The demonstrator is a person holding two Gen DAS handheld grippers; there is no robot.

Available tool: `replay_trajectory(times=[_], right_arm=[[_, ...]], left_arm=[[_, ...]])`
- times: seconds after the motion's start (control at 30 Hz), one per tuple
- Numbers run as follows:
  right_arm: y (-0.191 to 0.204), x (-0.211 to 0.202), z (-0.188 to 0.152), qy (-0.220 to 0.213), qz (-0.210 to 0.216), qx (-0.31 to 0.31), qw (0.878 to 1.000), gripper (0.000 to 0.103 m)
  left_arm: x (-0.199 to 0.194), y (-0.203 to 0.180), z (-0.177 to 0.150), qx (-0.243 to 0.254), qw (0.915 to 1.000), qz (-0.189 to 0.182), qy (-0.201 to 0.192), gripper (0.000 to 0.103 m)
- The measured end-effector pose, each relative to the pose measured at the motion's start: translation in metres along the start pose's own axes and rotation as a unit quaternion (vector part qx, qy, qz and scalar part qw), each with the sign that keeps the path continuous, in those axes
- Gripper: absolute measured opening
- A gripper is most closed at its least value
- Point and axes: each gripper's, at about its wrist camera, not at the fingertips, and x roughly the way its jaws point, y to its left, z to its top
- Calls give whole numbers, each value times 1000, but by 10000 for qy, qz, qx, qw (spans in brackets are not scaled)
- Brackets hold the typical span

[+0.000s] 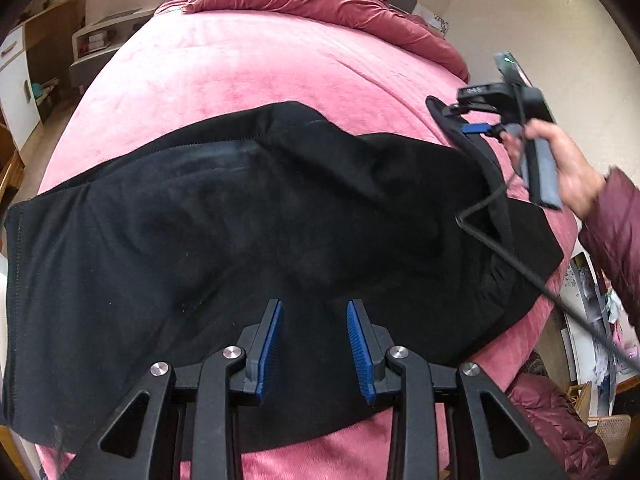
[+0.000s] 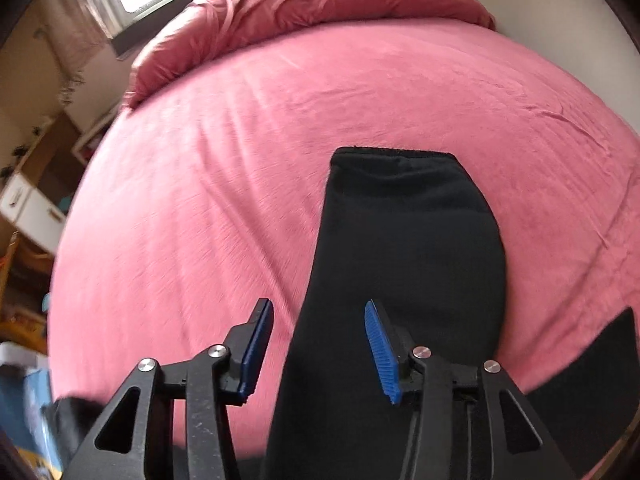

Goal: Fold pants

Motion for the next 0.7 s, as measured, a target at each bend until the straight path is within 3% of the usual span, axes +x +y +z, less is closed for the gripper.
replay_trajectory(times=[0.27, 0.3, 0.33, 0.37, 0.4, 0.5, 0.7], right_arm=[[15, 57, 36, 326, -891, -309, 9950, 48], [16, 60, 37, 348, -970, -382, 9939, 45], [16, 60, 37, 322, -1070, -473, 9926, 26], [15, 58, 37, 300, -1038, -514, 9928, 10], [12, 54, 37, 281, -921, -504, 9941, 7], [-4, 29, 34, 98, -661, -401, 9970, 6], [-64, -65, 13, -713, 92, 240, 9971, 6]], left_arm=[[14, -2, -1, -44, 9999, -25, 149, 34], [14, -3, 1, -41, 9999, -42, 159, 34], [13, -4, 1, -32, 9998, -55, 172, 34], [12, -5, 0, -24, 9998, -51, 177, 34], [13, -5, 0, -22, 9998, -59, 186, 34], [19, -5, 3, -3, 9998, -51, 201, 34], [17, -7, 3, 28, 9998, -119, 151, 34]])
